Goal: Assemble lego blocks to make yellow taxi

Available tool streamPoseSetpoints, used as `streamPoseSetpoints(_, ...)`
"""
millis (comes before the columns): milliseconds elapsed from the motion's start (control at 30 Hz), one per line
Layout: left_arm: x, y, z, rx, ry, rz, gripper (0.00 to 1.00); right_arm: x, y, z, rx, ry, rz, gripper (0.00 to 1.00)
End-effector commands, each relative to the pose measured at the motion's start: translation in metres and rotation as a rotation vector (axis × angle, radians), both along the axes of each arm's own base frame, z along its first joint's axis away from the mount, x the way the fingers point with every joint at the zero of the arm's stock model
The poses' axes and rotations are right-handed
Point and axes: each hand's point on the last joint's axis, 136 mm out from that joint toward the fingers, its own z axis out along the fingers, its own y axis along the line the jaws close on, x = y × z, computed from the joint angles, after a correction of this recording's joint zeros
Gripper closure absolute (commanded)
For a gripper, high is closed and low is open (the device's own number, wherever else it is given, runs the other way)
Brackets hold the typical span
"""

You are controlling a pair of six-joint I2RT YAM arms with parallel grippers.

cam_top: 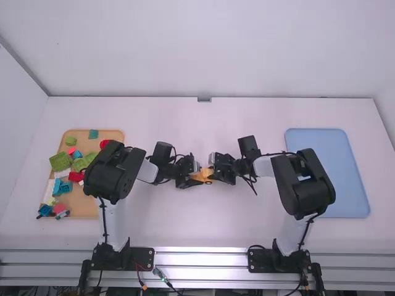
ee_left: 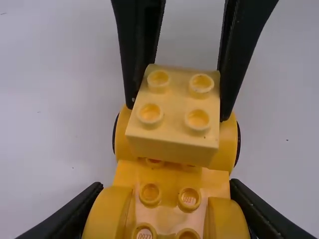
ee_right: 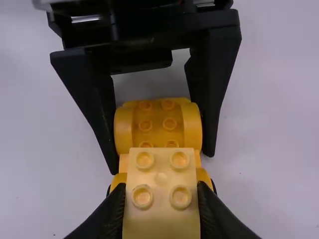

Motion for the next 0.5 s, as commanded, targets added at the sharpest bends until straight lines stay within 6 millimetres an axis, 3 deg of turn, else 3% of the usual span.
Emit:
streamPoseSetpoints(0,-0.008,0.003,-0.012,0.023,0.040,0.002,0.41,0.002,-0.009,-0.008,-0.055,-0.002,-0.035,0.65)
streamPoseSetpoints(200,-0.008,0.003,-0.012,0.024,0.040,0.002,0.41,0.005,-0.011,-0.007,-0.056,-0.013,-0.042,0.45)
streamPoseSetpoints(367,-0.008,0.003,-0.012,0.024,0.042,0.002,0.41,0.007,-0.007,-0.001,-0.018,-0.014,-0.043,0.43)
streamPoseSetpoints(467,-0.008,0.003,-0.012,0.024,0.041,0.003,0.41,0.006,0.001,0.025,0.083,-0.052,0.004,0.42)
